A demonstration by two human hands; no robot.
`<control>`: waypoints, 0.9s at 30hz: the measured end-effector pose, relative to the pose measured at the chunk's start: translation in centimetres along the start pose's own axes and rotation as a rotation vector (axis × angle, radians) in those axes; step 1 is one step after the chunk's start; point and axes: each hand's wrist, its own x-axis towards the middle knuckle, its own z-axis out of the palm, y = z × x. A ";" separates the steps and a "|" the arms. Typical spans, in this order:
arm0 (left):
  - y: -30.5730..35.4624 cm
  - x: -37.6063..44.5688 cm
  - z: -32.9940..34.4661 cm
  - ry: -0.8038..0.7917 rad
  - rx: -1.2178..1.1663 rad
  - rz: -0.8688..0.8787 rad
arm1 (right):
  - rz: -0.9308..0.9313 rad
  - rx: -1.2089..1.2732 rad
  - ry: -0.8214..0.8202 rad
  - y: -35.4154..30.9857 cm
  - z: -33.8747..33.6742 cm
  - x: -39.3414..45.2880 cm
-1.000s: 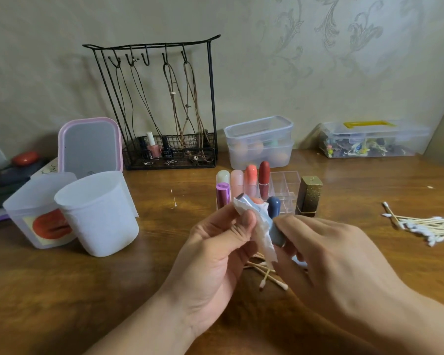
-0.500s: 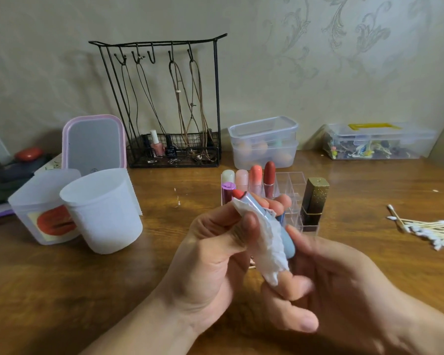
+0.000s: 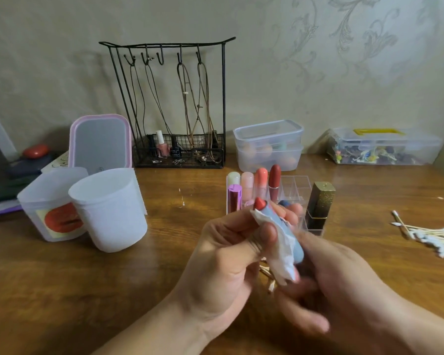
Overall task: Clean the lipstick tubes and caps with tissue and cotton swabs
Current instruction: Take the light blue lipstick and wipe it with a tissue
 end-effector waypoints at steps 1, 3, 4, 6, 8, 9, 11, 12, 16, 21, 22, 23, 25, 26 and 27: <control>0.0 0.1 0.0 0.027 -0.017 0.011 | -0.135 -0.182 0.056 0.1 -0.3 -0.1; 0.0 0.2 -0.3 0.046 -0.046 0.021 | -0.458 -0.584 0.110 0.1 -0.4 -0.3; -0.1 0.2 -0.3 0.040 -0.055 0.019 | -0.573 -0.751 0.107 0.4 -0.8 -0.3; -0.1 -0.1 -0.3 0.021 -0.087 0.006 | -0.602 -0.800 0.055 0.9 -1.1 -0.1; -0.1 -0.2 -0.2 -0.004 -0.118 -0.018 | -0.530 -0.696 -0.021 1.0 -1.2 0.0; 0.0 -0.3 0.0 -0.012 -0.125 -0.022 | -0.491 -0.639 -0.061 0.9 -1.1 -0.1; 0.1 -0.3 0.1 -0.020 -0.164 -0.020 | -0.385 -0.508 -0.105 0.6 -0.6 -0.5; 0.1 -0.2 0.1 -0.018 -0.190 -0.021 | -0.314 -0.413 -0.129 0.6 -0.4 -0.7; 0.8 0.0 -0.5 0.011 -0.238 -0.010 | -0.027 0.222 -0.462 0.0 -0.1 -1.0; -0.2 0.4 -0.6 0.089 -0.132 0.033 | -0.141 -0.104 -0.222 0.2 -1.2 0.1; -0.3 0.5 -0.8 0.067 -0.115 0.052 | -0.344 -0.455 -0.021 0.4 -1.5 0.0; -0.3 0.5 -0.6 0.058 -0.093 0.053 | -0.535 -0.726 0.135 0.4 -1.6 0.0; -0.6 0.5 -0.7 0.059 -0.085 0.030 | -0.772 -0.949 0.196 0.7 -1.8 0.1; -0.7 0.4 -0.6 0.049 -0.092 0.026 | -0.795 -1.007 0.208 0.9 -1.8 0.1; -0.8 0.3 -0.6 0.037 -0.109 0.020 | -0.753 -1.022 0.216 1.1 -1.5 0.0</control>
